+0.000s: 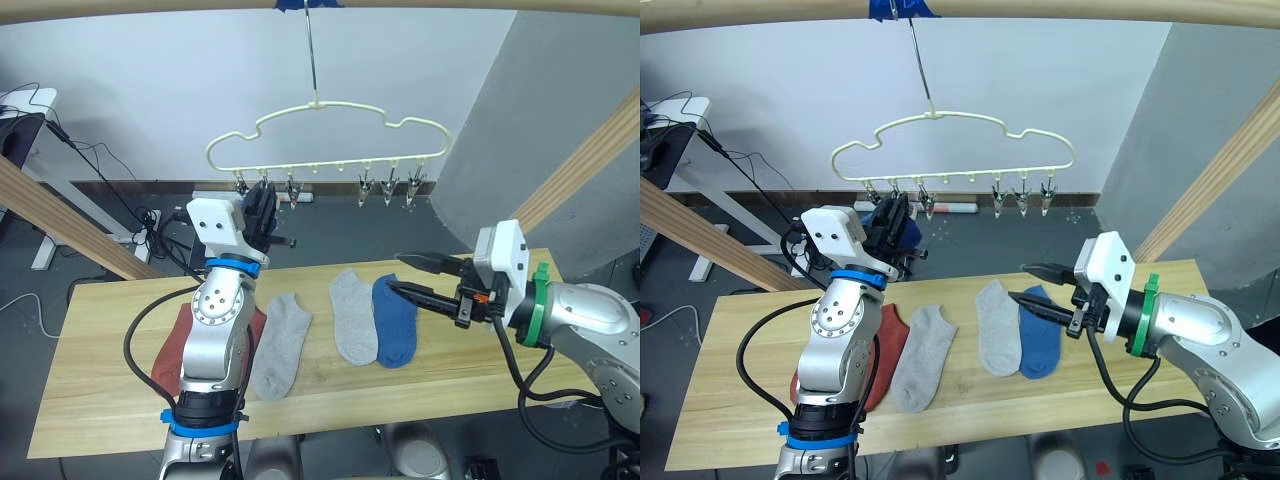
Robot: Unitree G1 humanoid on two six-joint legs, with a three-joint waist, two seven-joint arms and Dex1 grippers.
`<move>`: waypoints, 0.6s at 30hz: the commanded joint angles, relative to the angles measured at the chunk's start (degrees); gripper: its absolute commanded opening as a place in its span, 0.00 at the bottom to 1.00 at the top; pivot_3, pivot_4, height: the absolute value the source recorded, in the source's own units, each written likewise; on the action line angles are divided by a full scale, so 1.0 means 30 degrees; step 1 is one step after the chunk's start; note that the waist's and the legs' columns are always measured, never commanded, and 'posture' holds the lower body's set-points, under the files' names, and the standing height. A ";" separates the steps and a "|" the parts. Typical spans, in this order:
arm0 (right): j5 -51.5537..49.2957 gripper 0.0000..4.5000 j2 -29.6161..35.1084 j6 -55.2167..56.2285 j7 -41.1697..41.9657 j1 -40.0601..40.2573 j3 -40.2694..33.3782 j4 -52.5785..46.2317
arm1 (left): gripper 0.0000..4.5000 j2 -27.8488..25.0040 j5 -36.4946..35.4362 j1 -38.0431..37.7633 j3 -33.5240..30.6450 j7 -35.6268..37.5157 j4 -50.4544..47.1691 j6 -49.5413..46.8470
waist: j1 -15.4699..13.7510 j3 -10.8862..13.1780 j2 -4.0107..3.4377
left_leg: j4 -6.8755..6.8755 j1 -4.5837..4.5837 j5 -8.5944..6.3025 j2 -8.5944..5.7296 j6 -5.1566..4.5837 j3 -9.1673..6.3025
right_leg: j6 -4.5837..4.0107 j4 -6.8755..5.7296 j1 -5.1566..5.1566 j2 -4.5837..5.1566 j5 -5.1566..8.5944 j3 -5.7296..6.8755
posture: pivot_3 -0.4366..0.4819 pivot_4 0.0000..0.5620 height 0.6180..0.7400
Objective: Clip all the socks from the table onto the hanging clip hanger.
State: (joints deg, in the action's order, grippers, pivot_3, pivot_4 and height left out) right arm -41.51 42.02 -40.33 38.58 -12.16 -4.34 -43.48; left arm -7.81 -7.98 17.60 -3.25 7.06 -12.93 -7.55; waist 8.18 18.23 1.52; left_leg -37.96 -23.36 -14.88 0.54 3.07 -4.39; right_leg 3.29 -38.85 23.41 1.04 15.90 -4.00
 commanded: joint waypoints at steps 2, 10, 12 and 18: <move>0.0143 0.44 -0.0025 0.0378 -0.0121 0.0162 -0.0016 -0.0366 | 0.03 -0.0053 -0.0098 0.0026 -0.0165 0.0057 -0.0838 0.0170 | 0.0001 0.0000 0.0000 | 0.0001 0.0000 0.0000 0.0001 0.0000 0.0000 | 0.0001 0.0000 0.0000 0.0000 0.0001 0.0000 | 0.17 0.56 1.00; 0.5208 0.73 -0.0583 -0.0454 -0.4225 0.1861 0.2849 0.0874 | 0.03 -0.0596 -0.0094 -0.0073 -0.0251 0.0390 -0.1205 -0.0066 | -0.0022 0.0005 0.0009 | 0.0009 0.0000 0.0000 0.0004 0.0001 0.0005 | 0.0004 0.0003 0.0010 0.0004 0.0002 -0.0011 | 0.18 0.57 1.00; 0.6818 0.90 -0.1775 -0.0867 -0.6129 0.2348 0.4169 0.1576 | 0.03 -0.0809 -0.0056 -0.0153 -0.0229 0.0631 -0.1398 -0.0176 | -0.0005 0.0005 0.0010 | 0.0011 0.0002 0.0000 0.0007 0.0002 0.0003 | 0.0006 0.0003 0.0010 0.0000 0.0004 -0.0008 | 0.18 0.57 1.00; 1.1332 1.00 -0.5289 0.0727 -0.9528 0.2648 0.7342 0.6417 | 0.03 -0.1018 -0.0148 -0.0162 -0.0305 0.0846 -0.1776 -0.0689 | -0.0009 0.0016 0.0019 | 0.0024 0.0002 0.0002 0.0023 0.0006 0.0014 | 0.0031 -0.0001 0.0034 0.0005 0.0019 -0.0025 | 0.21 0.59 1.00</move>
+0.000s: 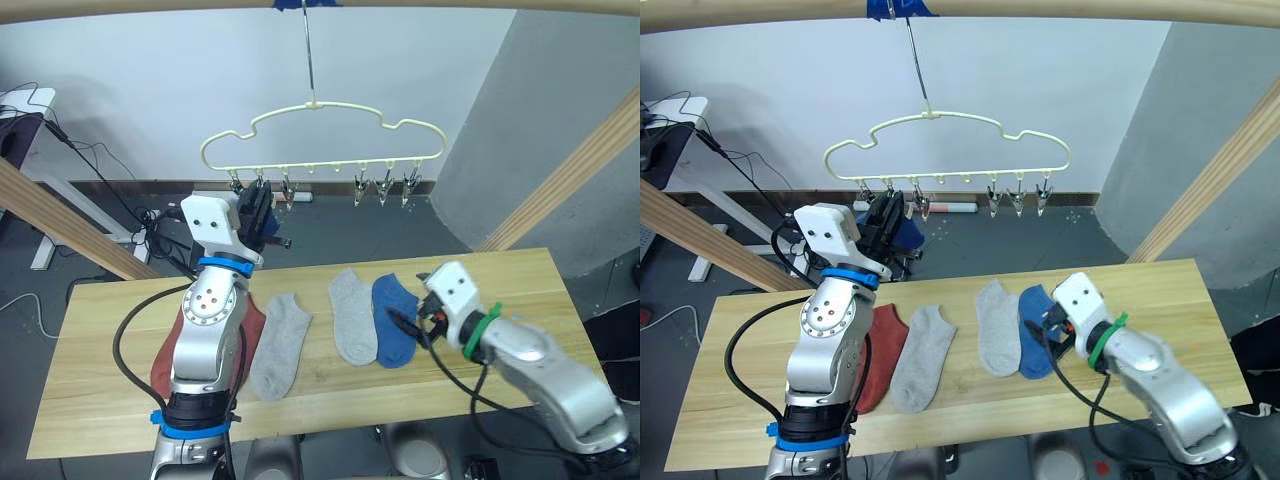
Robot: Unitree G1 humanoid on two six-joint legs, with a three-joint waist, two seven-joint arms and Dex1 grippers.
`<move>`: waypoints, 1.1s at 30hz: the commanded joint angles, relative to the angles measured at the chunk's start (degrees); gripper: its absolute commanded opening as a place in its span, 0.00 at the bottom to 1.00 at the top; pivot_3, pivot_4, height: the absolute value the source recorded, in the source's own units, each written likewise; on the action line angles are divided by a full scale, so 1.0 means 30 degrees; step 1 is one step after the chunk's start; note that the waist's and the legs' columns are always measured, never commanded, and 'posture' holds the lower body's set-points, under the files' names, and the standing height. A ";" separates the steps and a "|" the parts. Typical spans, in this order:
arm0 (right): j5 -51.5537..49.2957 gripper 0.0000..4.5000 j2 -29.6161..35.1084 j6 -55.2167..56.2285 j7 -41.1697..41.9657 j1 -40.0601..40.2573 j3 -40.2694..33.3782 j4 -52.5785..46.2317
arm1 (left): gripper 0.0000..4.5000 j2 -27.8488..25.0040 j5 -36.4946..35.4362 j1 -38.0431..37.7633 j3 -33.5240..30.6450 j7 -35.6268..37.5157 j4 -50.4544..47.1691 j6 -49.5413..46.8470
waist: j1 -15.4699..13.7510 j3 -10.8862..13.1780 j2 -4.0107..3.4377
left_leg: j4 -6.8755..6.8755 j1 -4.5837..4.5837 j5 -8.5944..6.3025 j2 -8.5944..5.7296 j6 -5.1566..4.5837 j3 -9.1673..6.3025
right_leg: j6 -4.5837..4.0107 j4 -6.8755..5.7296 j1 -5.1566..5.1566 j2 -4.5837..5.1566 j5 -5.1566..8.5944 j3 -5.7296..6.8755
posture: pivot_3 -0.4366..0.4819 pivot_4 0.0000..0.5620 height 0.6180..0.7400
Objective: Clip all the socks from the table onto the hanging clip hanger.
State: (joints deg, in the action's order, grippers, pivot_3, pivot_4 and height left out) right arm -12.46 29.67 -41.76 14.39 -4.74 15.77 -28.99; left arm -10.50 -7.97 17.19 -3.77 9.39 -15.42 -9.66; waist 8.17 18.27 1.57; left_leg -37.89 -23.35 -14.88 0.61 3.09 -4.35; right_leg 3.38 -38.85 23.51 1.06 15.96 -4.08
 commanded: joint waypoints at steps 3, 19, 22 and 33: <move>0.2296 1.00 -0.2887 0.1896 -0.2113 0.0062 0.0410 0.3725 | 0.03 -0.0155 -0.0188 0.0009 -0.0137 0.0153 -0.1091 -0.0217 | -0.0038 0.0009 0.0000 | 0.0001 -0.0002 0.0000 0.0009 0.0000 -0.0003 | -0.0005 -0.0002 0.0001 0.0003 -0.0003 -0.0002 | 0.22 0.59 1.00; 0.3947 0.80 -0.5454 0.3763 -0.1649 -0.0690 -0.0126 0.9229 | 0.03 -0.0991 -0.2228 0.0053 -0.0712 0.1861 -0.2277 -0.1600 | -0.0050 0.0009 -0.0003 | 0.0004 0.0004 -0.0001 0.0015 0.0001 -0.0016 | -0.0029 -0.0012 -0.0002 -0.0001 -0.0017 0.0009 | 0.26 0.57 1.00; 0.4187 0.57 -0.5562 0.3693 -0.1684 -0.0574 -0.0323 0.9281 | 0.03 -0.1349 -0.3505 0.0075 -0.0981 0.2411 -0.2856 -0.2629 | -0.0068 0.0008 -0.0005 | 0.0004 0.0004 -0.0001 0.0020 0.0001 -0.0016 | -0.0027 -0.0009 -0.0003 0.0002 -0.0016 0.0006 | 0.26 0.57 1.00; 0.4386 0.00 -0.1856 0.5053 0.3524 -0.1361 0.0866 0.4296 | 0.03 -0.2906 -0.7097 0.1242 -0.2237 0.3270 -0.3614 -0.6181 | -0.0107 0.0058 0.0007 | 0.0001 -0.0009 -0.0002 0.0008 0.0001 -0.0012 | -0.0010 0.0000 0.0000 0.0023 -0.0008 0.0007 | 0.26 0.58 1.00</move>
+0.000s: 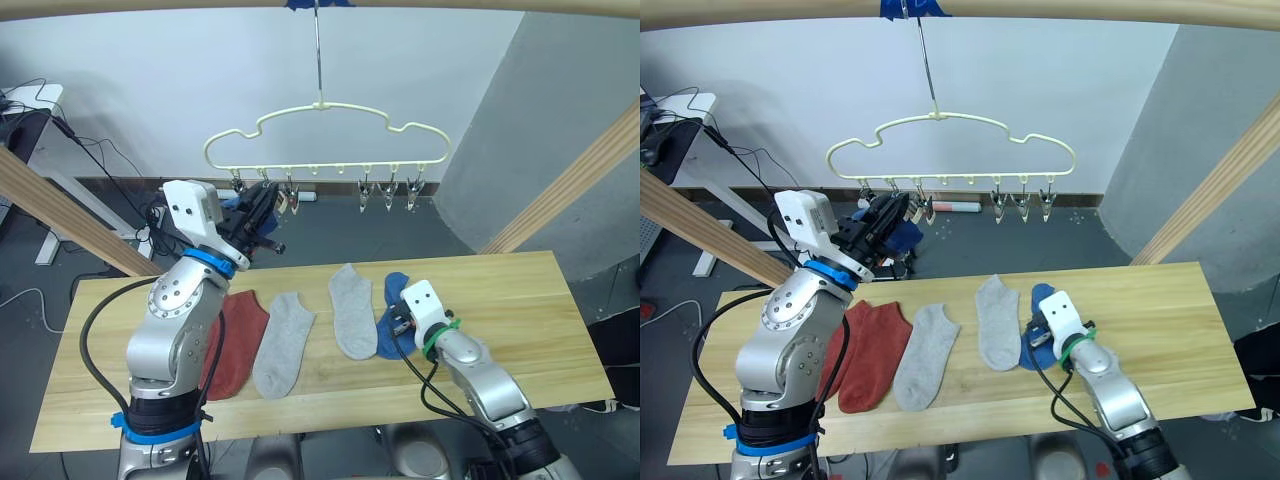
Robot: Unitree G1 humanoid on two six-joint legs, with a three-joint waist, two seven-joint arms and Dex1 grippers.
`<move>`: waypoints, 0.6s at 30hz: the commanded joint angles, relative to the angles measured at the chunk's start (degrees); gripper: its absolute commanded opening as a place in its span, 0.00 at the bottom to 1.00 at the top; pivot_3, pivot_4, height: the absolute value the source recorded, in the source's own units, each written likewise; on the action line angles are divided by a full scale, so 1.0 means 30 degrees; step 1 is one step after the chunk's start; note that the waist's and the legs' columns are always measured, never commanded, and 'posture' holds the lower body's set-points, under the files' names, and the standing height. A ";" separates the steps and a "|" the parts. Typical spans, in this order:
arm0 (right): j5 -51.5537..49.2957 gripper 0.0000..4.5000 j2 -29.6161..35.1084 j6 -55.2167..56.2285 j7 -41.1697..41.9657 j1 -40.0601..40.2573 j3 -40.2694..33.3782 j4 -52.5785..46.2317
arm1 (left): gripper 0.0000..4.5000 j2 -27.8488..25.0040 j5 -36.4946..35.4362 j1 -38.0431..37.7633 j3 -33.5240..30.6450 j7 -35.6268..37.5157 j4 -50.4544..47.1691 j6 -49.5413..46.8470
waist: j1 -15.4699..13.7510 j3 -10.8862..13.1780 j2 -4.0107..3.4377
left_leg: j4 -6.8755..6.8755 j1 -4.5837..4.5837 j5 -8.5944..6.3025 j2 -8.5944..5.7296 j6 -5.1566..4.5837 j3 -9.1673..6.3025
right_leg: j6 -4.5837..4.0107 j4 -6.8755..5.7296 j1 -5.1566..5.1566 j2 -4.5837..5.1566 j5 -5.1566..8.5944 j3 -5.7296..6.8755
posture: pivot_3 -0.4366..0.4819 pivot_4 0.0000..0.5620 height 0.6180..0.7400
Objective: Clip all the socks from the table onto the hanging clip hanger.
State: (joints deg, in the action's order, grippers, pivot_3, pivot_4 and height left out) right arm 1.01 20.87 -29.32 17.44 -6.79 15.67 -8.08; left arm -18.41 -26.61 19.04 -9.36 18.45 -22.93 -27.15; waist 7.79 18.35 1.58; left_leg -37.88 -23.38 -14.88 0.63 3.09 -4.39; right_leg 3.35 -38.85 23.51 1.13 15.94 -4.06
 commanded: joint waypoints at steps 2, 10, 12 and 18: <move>-0.0032 0.00 0.2125 0.1778 0.4425 -0.1781 0.1725 -0.3622 | 0.03 -0.0349 -0.1375 0.0911 -0.0564 0.0138 -0.1116 -0.0837 | 0.0120 0.0089 0.0036 | -0.0001 0.0003 0.0000 -0.0016 0.0001 0.0003 | 0.0018 -0.0004 0.0005 -0.0014 0.0010 0.0000 | 0.25 0.58 1.00; 0.0108 0.00 0.0507 0.3367 0.6656 -0.6235 0.3357 -0.2593 | 0.03 -0.0485 -0.2824 0.1384 -0.0989 -0.0210 -0.1520 -0.2462 | 0.0002 0.0111 0.0070 | 0.0011 -0.0013 0.0000 0.0027 0.0002 -0.0054 | -0.0018 -0.0007 0.0021 -0.0061 -0.0009 0.0051 | 0.26 0.58 1.00; 0.0317 0.00 -0.0309 0.3596 0.6532 -0.6921 0.3609 -0.1895 | 0.03 -0.0350 -0.3702 0.1581 -0.1316 -0.0519 -0.1576 -0.3212 | 0.0009 0.0112 0.0073 | 0.0004 -0.0031 0.0000 0.0037 0.0002 -0.0049 | -0.0017 0.0007 0.0027 0.0006 -0.0009 0.0035 | 0.26 0.58 1.00; 0.1090 0.00 -0.1630 0.4704 0.6151 -0.7401 0.3909 -0.0258 | 0.03 -0.0688 -0.5226 0.1709 -0.1825 -0.0744 -0.1648 -0.4486 | -0.0141 0.0112 0.0076 | -0.0012 -0.0067 0.0000 0.0018 0.0002 -0.0078 | -0.0002 0.0021 0.0042 0.0069 -0.0003 0.0047 | 0.27 0.55 1.00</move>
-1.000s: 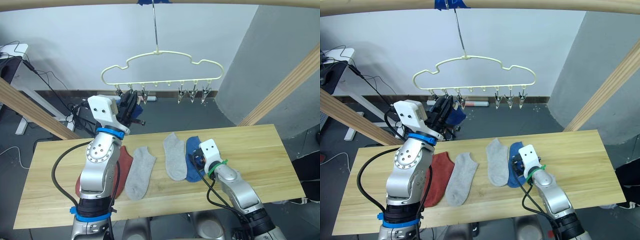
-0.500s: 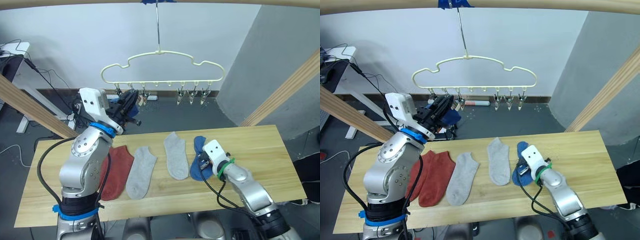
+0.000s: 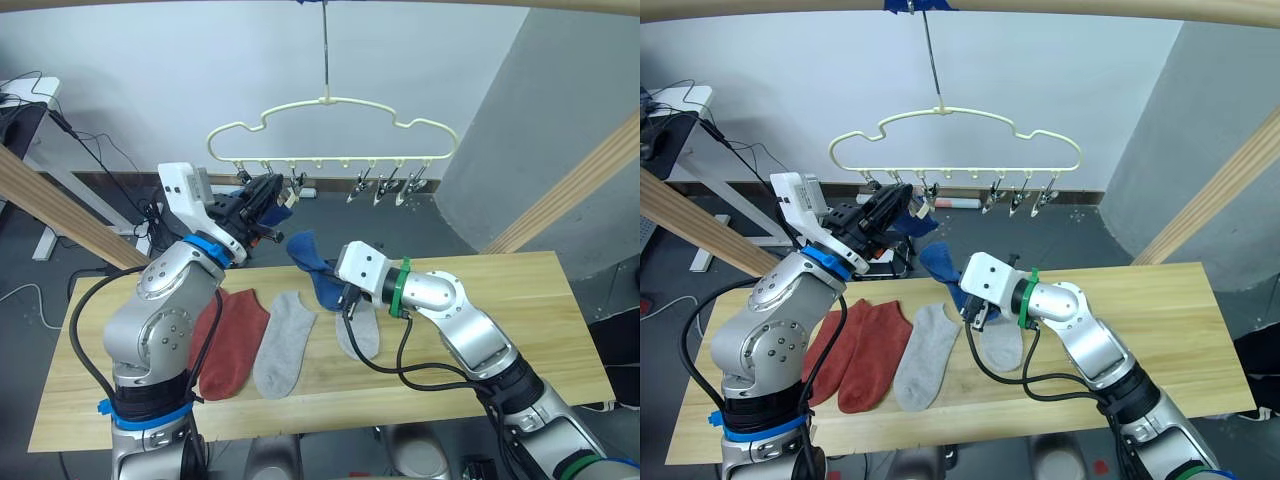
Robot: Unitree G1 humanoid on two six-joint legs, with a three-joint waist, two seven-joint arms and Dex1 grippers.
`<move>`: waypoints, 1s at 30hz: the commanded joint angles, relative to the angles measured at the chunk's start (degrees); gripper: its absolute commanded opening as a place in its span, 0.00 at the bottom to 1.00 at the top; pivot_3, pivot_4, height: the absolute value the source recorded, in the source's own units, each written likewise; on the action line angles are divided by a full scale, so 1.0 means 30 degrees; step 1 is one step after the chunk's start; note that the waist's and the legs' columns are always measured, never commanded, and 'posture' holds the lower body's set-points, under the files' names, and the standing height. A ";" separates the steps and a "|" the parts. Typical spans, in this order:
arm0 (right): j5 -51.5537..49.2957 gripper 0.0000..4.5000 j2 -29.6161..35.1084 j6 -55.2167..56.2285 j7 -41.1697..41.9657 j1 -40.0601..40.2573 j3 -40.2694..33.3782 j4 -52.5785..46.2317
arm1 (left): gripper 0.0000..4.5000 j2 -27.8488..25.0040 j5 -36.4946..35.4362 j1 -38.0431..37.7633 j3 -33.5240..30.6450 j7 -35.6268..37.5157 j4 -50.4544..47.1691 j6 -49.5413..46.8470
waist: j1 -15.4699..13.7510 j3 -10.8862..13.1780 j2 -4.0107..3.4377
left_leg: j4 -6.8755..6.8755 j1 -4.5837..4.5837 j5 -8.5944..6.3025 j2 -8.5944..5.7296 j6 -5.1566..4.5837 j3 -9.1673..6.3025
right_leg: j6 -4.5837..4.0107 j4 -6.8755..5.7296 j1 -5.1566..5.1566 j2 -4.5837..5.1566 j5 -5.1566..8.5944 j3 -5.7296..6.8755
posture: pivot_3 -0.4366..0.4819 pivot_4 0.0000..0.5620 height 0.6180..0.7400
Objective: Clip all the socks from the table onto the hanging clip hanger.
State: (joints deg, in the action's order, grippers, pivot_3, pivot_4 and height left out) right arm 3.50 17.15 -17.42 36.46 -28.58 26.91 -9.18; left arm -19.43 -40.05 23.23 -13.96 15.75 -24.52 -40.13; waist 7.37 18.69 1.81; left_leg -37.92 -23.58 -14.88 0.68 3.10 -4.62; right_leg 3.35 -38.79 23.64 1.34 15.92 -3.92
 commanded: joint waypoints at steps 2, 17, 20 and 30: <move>0.0361 0.00 -0.0681 0.0980 -0.0202 -0.0323 0.0072 0.0521 | 0.03 -0.0582 -0.0943 0.0265 -0.0304 0.0238 -0.1149 -0.0299 | 0.0011 0.0000 0.0000 | 0.0003 -0.0001 0.0001 0.0007 0.0001 -0.0001 | -0.0001 -0.0023 0.0022 -0.0007 0.0000 -0.0007 | 0.27 0.54 1.00; 0.0782 0.00 -0.1681 0.2900 0.0082 -0.2297 -0.0419 0.3157 | 0.03 -0.1069 -0.1604 -0.0082 -0.0111 0.0422 -0.1257 -0.0432 | 0.0137 -0.0001 0.0001 | -0.0011 -0.0095 0.0014 0.0011 0.0021 0.0005 | -0.0010 -0.0072 0.0140 -0.0009 -0.0006 -0.0024 | 0.28 0.51 1.00; 0.0792 0.00 -0.1741 0.3251 0.0038 -0.2634 -0.0556 0.3498 | 0.03 -0.1171 -0.1666 -0.0108 -0.0108 0.0489 -0.1209 -0.0415 | 0.0154 -0.0002 0.0002 | -0.0007 -0.0096 0.0016 0.0014 0.0025 0.0006 | -0.0012 -0.0074 0.0143 -0.0012 -0.0008 -0.0018 | 0.28 0.51 1.00; 0.0764 0.00 -0.1727 0.4010 0.0379 -0.3225 -0.0558 0.3616 | 0.03 -0.1148 -0.1422 -0.0283 0.0028 0.0656 -0.1118 -0.0145 | 0.0153 -0.0006 0.0006 | -0.0009 -0.0098 0.0018 0.0013 0.0029 0.0009 | -0.0014 -0.0075 0.0144 -0.0008 -0.0009 -0.0017 | 0.28 0.48 1.00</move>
State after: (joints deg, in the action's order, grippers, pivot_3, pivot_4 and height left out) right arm 5.68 12.36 -6.84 37.25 -37.28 25.88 3.22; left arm -22.44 -43.88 22.54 -13.91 16.93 -24.89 -42.01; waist 7.82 18.67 1.83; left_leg -37.95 -23.87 -14.82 0.72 3.19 -4.59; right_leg 3.31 -39.02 24.07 1.31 15.90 -3.98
